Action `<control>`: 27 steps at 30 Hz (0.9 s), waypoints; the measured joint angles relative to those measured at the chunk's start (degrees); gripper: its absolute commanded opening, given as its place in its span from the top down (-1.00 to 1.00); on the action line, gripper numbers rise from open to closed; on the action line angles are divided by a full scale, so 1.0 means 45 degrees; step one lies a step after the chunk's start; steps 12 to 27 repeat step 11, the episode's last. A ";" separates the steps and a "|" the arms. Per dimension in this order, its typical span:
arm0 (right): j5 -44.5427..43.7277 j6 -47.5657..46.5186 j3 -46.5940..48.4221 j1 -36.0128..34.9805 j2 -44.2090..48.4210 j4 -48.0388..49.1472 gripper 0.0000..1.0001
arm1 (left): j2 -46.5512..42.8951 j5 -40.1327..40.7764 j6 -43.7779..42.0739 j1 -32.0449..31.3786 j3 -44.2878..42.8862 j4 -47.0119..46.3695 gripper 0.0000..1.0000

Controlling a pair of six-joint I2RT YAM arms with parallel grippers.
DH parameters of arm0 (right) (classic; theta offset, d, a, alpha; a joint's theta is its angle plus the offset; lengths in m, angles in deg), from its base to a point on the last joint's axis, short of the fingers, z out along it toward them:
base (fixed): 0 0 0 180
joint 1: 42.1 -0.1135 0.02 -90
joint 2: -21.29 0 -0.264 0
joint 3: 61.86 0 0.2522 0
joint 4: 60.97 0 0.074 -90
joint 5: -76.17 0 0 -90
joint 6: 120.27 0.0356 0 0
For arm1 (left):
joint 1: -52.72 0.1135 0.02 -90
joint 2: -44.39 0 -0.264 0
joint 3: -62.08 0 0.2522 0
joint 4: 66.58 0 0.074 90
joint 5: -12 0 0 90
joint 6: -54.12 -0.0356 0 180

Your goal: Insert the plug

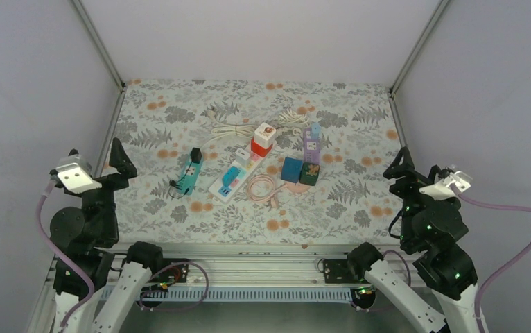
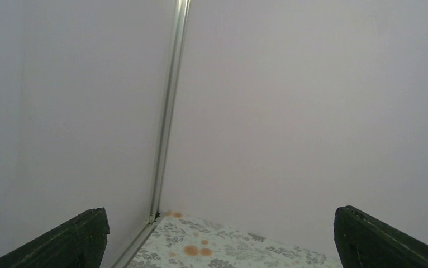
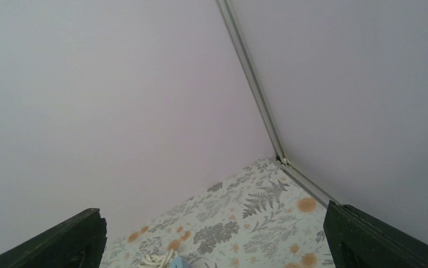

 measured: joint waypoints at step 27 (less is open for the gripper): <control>-0.0063 0.0083 -0.0005 0.0000 -0.0024 -0.0364 -1.00 | 0.0189 0.0515 -0.0087 0.0000 -0.0141 0.0282 -1.00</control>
